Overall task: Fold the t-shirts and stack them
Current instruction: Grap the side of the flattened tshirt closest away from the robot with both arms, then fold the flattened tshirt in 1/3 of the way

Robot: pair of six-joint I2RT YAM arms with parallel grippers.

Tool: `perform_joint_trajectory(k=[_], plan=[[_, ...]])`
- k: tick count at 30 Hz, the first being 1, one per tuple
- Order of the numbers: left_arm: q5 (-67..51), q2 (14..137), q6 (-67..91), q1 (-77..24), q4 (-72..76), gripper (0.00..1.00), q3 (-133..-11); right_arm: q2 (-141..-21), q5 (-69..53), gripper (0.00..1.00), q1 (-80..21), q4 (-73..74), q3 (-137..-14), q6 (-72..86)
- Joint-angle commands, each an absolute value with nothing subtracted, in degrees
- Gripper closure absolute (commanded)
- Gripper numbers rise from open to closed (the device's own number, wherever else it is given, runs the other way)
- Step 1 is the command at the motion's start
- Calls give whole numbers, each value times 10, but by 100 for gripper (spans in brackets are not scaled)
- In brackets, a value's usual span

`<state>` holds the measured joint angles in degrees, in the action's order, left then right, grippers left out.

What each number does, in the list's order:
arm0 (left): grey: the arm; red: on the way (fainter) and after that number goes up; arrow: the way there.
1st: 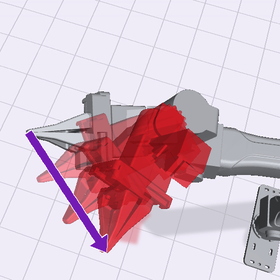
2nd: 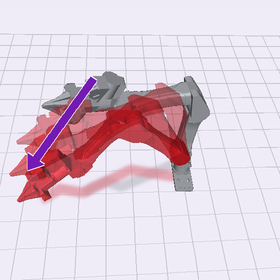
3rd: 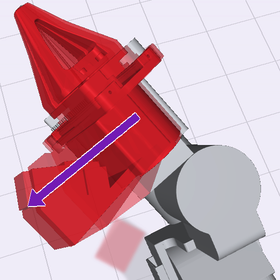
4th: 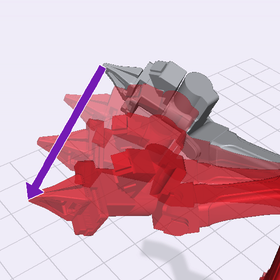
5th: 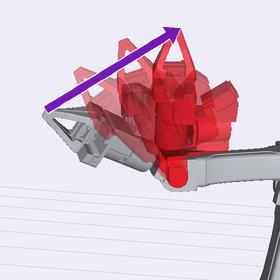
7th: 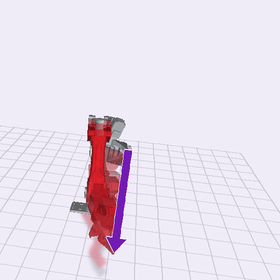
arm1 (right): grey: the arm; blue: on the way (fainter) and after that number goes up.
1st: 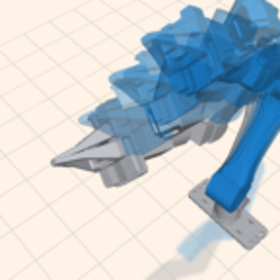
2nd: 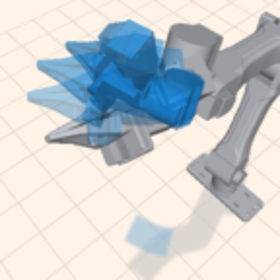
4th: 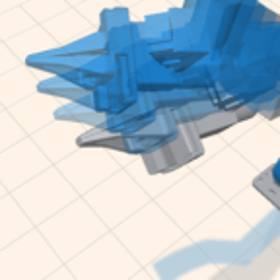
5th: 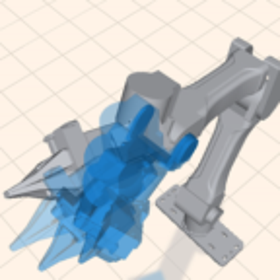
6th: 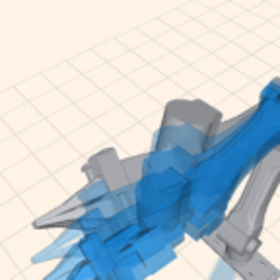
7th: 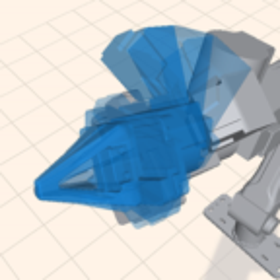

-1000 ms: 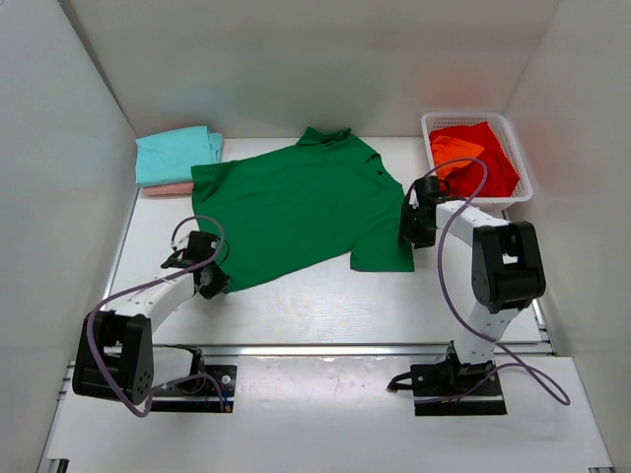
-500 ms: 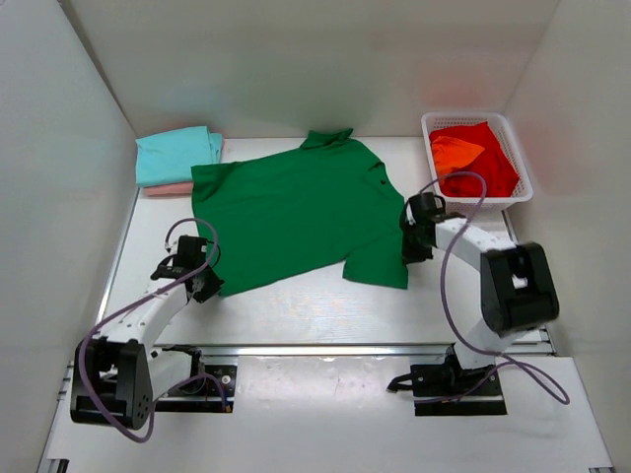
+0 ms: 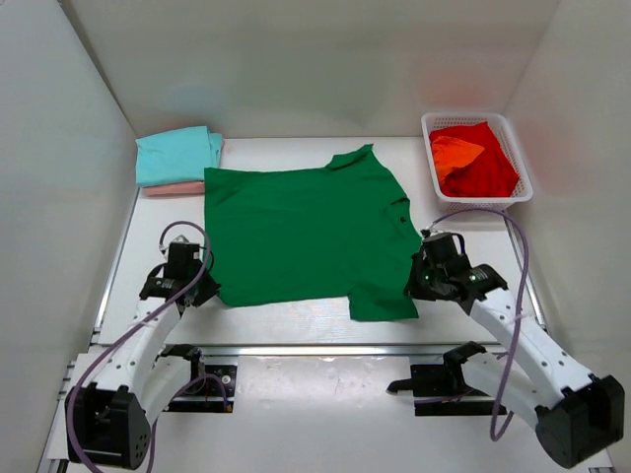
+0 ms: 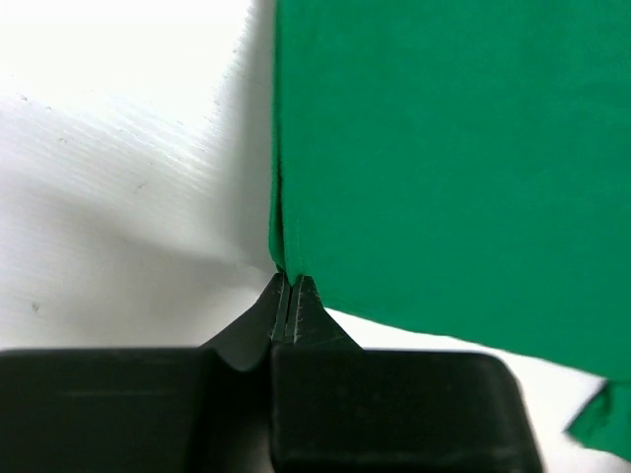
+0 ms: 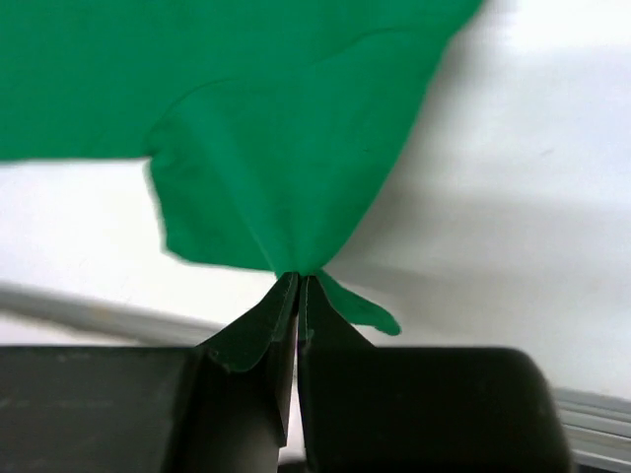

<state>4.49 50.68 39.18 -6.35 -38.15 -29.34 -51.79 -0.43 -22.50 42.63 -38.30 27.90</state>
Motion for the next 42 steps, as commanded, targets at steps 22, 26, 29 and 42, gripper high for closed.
perform_joint_trajectory(k=[22,26,29,42], plan=[[77,547,498,-13,-280,100,-314,-644,-136,100,-100,321,-475,156],[71,582,519,-8,-231,100,-325,-700,-146,100,-69,293,-514,149],[65,623,526,0,-213,100,-362,-745,-147,100,-62,292,-560,144],[52,754,536,34,-141,100,-434,-916,-157,100,-55,257,-714,160]])
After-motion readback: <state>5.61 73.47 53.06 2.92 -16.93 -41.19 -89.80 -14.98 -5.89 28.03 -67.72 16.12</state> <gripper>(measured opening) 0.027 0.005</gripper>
